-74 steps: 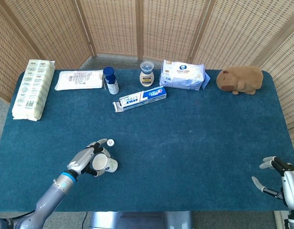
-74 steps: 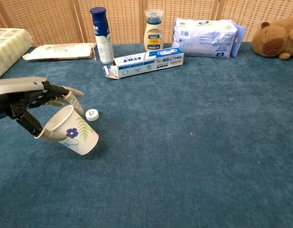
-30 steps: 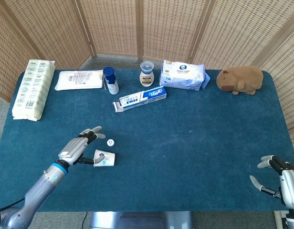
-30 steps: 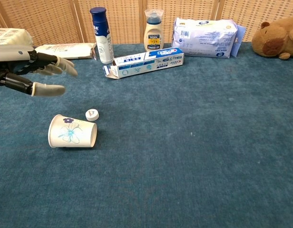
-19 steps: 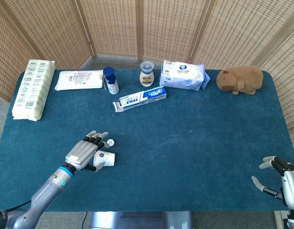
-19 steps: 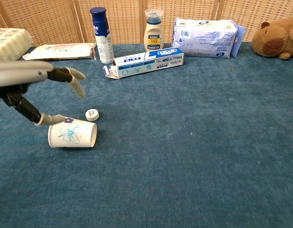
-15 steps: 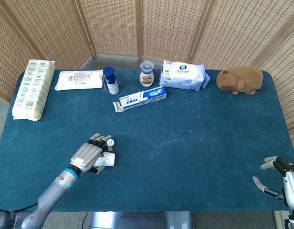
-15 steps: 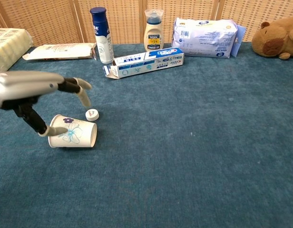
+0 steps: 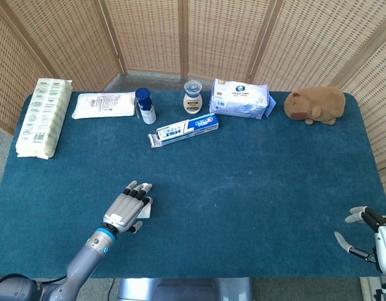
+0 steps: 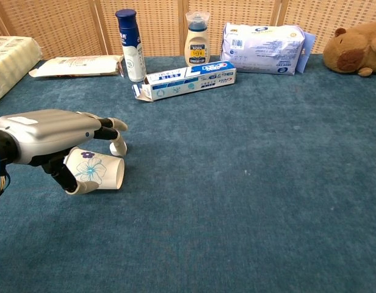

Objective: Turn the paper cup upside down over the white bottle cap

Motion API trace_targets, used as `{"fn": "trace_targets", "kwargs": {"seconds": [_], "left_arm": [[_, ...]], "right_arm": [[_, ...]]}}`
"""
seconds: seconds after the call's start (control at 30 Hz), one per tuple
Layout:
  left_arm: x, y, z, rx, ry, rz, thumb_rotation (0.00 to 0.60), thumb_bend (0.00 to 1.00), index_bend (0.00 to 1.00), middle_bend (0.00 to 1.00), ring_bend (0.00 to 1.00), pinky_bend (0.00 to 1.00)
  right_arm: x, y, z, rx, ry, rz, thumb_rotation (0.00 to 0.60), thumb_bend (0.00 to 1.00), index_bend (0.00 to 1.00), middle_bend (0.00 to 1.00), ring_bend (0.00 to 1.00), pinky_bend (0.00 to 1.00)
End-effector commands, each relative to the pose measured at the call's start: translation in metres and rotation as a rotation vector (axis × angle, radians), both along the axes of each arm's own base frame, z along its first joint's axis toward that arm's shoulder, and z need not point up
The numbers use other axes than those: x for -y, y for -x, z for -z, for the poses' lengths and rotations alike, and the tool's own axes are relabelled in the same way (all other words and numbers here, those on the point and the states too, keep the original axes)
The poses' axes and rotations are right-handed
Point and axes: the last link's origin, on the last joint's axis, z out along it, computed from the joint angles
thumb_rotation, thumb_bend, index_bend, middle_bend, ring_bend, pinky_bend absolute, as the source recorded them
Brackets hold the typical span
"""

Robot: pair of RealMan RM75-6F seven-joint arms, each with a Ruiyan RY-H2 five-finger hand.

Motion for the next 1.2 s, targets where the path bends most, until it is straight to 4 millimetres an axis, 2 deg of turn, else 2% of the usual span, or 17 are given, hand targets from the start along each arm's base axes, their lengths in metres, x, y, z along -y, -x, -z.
{"fn": "trace_targets", "kwargs": {"seconds": [0.03, 0.7, 0.87, 1.2], "left_arm": [[0.001, 0.001, 0.003, -0.011, -0.018, 0.007, 0.458, 0.32, 0.24, 0.01, 0.0, 0.03], [0.008, 0.001, 0.031, -0.015, -0.068, 0.02, 0.463, 0.32, 0.24, 0.01, 0.0, 0.03], [0.008, 0.001, 0.031, -0.01, -0.094, 0.03, 0.456, 0.32, 0.24, 0.01, 0.0, 0.03], [0.004, 0.002, 0.016, -0.049, -0.102, 0.128, 0.46, 0.29, 0.23, 0.0, 0.0, 0.03]], "right_arm": [[0.0, 0.0, -0.001, 0.0, 0.001, 0.0, 0.425, 0.3, 0.48, 0.38, 0.44, 0.37], [-0.002, 0.003, -0.011, 0.016, 0.028, 0.012, 0.426, 0.3, 0.48, 0.38, 0.44, 0.37], [-0.002, 0.003, -0.012, 0.016, 0.035, 0.011, 0.421, 0.3, 0.48, 0.38, 0.44, 0.37], [-0.003, 0.001, -0.013, 0.015, 0.037, 0.008, 0.424, 0.3, 0.48, 0.38, 0.44, 0.37]]}}
